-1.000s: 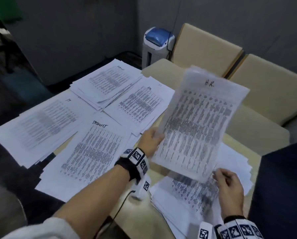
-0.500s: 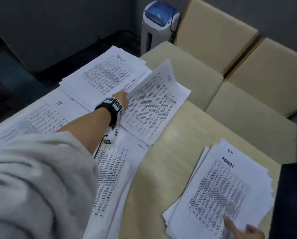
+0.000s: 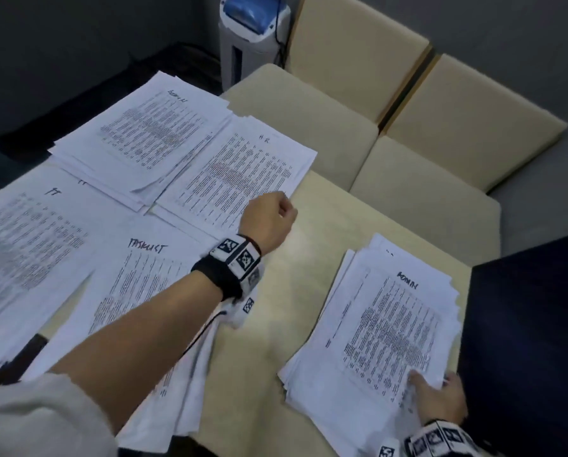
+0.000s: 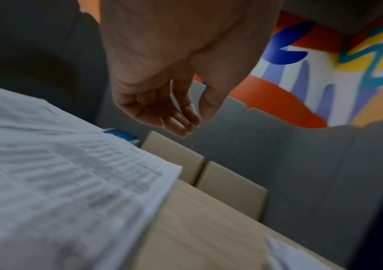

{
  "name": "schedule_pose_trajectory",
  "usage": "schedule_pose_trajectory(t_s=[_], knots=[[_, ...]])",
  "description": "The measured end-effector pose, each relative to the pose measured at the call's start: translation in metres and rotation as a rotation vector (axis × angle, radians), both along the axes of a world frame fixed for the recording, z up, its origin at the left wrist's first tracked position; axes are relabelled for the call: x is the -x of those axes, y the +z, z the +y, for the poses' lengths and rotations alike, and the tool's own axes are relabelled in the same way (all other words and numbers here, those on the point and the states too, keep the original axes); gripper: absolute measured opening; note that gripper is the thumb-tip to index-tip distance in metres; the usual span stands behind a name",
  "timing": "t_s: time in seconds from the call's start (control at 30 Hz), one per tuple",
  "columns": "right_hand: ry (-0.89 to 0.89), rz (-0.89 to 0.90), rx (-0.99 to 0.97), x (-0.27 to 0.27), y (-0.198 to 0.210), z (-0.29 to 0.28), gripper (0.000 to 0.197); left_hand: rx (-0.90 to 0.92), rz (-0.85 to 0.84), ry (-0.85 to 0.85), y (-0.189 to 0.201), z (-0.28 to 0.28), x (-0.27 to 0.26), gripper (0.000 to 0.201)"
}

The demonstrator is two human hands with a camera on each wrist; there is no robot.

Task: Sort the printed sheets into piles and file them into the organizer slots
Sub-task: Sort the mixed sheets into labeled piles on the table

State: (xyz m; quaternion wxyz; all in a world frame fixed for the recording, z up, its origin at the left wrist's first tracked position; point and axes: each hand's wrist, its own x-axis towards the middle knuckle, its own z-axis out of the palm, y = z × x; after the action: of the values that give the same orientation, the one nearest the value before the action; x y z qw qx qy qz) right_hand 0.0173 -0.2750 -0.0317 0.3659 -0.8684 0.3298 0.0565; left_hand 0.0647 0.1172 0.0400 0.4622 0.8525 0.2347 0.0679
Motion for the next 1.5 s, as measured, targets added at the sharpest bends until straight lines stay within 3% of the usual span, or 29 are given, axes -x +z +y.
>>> schedule_pose_trajectory(t_s=[0.13,0.23,0.33,0.43,0.63,0.83,0.93,1.03,1.2,1.27,1.37,1.5], knots=[[-0.004,-0.108,0.032,0.01,-0.001,-0.01,0.009,0.056,0.1,-0.106,-0.015,-0.089,0.043,0.012],[0.0,-0.187,0.018,0.022,0.002,-0.017,0.018,-0.025,0.264,-0.164,-0.046,-0.138,0.064,0.018],[0.034,-0.215,-0.14,0.032,-0.001,-0.026,0.035,-0.143,0.426,-0.213,-0.075,-0.165,0.075,0.04],[0.032,-0.193,-0.274,0.039,-0.007,-0.038,0.032,-0.214,0.464,-0.165,-0.089,-0.177,0.08,0.048],[-0.008,-0.188,-0.466,0.044,-0.001,-0.044,0.017,-0.18,0.371,-0.136,-0.093,-0.167,0.082,0.027],[0.084,-0.21,-0.473,0.037,0.0,-0.042,0.021,-0.474,0.413,-0.27,-0.079,-0.151,0.094,0.037],[0.123,-0.253,-0.548,0.032,0.006,-0.037,0.034,-0.358,0.278,-0.287,-0.074,-0.148,0.099,0.031],[0.112,-0.206,-0.535,0.028,0.003,-0.032,0.03,-0.121,0.107,-0.199,-0.074,-0.15,0.106,0.012],[0.053,-0.247,-0.672,0.031,0.02,-0.028,0.016,0.172,0.067,-0.184,-0.074,-0.159,0.113,0.028],[0.049,-0.295,-0.705,0.035,0.026,-0.023,0.02,0.292,0.099,-0.271,-0.07,-0.162,0.115,0.037],[0.025,-0.376,-0.746,0.027,0.011,-0.027,0.028,0.301,0.104,-0.353,-0.071,-0.168,0.11,0.047],[0.037,-0.388,-0.978,0.025,-0.001,-0.038,0.072,-0.031,0.198,-0.118,-0.082,-0.171,0.094,0.03]])
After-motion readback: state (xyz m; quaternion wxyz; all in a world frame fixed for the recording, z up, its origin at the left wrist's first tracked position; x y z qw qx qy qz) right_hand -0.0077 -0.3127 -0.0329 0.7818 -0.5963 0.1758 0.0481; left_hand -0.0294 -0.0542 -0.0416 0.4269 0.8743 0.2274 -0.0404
